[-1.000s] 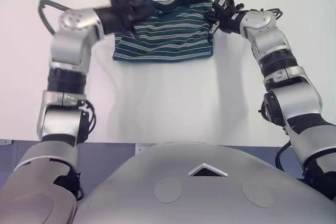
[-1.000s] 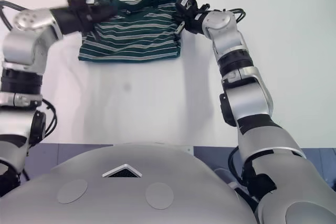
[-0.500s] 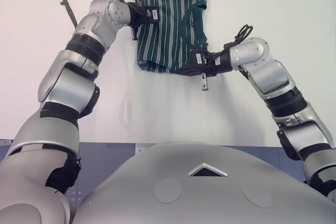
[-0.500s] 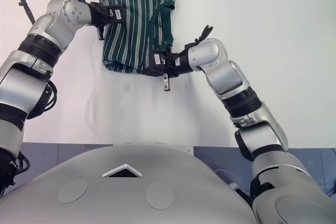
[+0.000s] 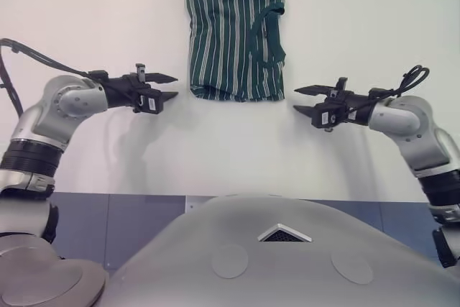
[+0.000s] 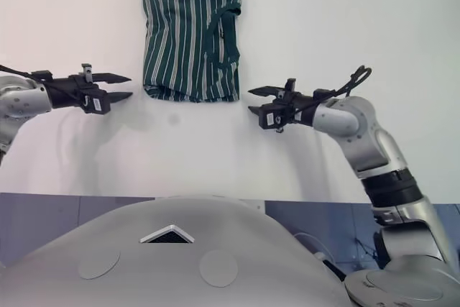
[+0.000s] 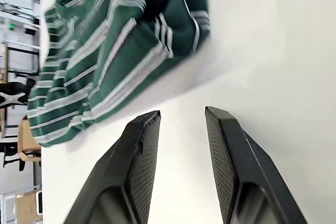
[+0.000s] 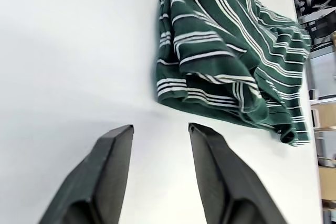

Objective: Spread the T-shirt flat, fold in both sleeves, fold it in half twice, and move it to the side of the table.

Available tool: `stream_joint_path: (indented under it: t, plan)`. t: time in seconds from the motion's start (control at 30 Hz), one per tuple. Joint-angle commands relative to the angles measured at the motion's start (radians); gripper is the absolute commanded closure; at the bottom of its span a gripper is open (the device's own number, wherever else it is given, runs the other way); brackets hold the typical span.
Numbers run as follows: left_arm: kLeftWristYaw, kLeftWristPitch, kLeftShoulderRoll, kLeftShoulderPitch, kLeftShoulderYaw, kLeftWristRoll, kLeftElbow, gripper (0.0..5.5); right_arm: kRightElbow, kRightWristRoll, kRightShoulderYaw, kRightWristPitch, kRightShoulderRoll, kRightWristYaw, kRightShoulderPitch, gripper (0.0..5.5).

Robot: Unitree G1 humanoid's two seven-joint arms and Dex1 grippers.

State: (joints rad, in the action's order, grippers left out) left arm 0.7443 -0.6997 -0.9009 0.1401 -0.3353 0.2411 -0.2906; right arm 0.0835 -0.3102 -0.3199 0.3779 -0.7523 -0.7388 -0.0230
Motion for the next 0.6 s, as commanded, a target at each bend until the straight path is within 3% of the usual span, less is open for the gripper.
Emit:
stream_joint_path:
  t: [0.03,0.13,0.23,0.43,0.53,0.6]
  plan:
    - [-0.046,0.021,0.065,-0.023,-0.023,0.065,-0.046,3.94,-0.078,-0.085,-0.039,0.022,0.080,0.088,0.052,3.54]
    - [-0.056,0.008,0.113,-0.004,-0.049,0.087,-0.056,3.94,-0.133,-0.134,-0.072,0.047,0.108,0.119,0.073,3.54]
    - [-0.048,-0.003,0.136,0.012,-0.073,0.101,-0.056,3.91,-0.162,-0.143,-0.091,0.049,0.125,0.123,0.093,4.09]
    - [0.011,0.050,0.151,0.023,-0.101,0.057,-0.047,5.16,-0.144,-0.063,-0.084,-0.015,0.148,0.072,0.096,5.41]
    - [0.164,0.203,0.115,-0.011,-0.094,-0.092,0.050,5.50,-0.031,0.100,-0.070,-0.154,0.133,-0.064,0.073,5.42]
    - [0.349,0.490,-0.006,-0.093,-0.066,-0.337,0.275,5.50,0.141,0.281,-0.048,-0.350,0.077,-0.203,0.040,5.42]
